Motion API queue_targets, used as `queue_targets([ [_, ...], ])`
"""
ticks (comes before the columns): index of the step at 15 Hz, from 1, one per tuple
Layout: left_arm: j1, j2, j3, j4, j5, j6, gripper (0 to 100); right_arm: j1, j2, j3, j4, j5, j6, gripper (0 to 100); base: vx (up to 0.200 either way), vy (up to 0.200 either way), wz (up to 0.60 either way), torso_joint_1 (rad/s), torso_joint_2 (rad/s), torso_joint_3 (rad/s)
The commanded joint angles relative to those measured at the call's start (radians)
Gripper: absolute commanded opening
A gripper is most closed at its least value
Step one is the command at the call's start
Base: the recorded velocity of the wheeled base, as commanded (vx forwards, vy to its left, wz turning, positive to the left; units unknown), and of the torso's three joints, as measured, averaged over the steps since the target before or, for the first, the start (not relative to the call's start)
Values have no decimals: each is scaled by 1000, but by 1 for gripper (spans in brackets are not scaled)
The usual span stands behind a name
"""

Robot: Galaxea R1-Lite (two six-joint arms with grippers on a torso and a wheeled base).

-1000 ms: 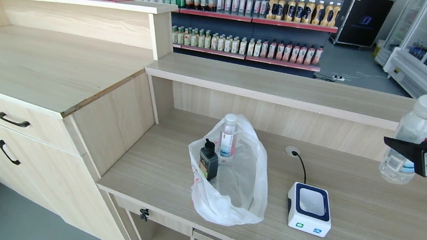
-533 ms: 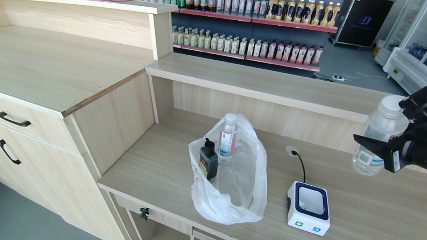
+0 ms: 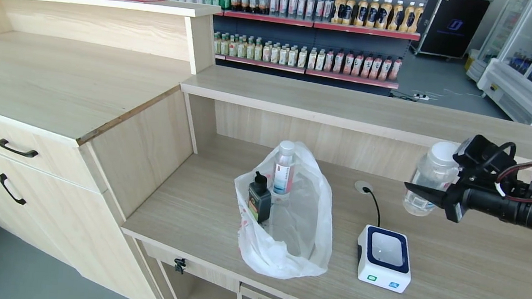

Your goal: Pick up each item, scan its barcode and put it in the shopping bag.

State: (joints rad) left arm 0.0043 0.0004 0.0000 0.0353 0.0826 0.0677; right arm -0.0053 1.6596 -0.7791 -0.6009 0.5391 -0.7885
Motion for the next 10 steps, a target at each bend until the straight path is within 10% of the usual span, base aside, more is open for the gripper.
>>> queue_targets([
  [1, 0, 0, 0, 0, 0, 0, 100, -7, 52, -6, -4, 13, -40, 0, 0, 0, 0, 0, 0, 0],
  [10, 0, 1, 0, 0, 0, 1, 100, 11, 201, -31, -174, 56, -112, 0, 0, 0, 0, 0, 0, 0],
])
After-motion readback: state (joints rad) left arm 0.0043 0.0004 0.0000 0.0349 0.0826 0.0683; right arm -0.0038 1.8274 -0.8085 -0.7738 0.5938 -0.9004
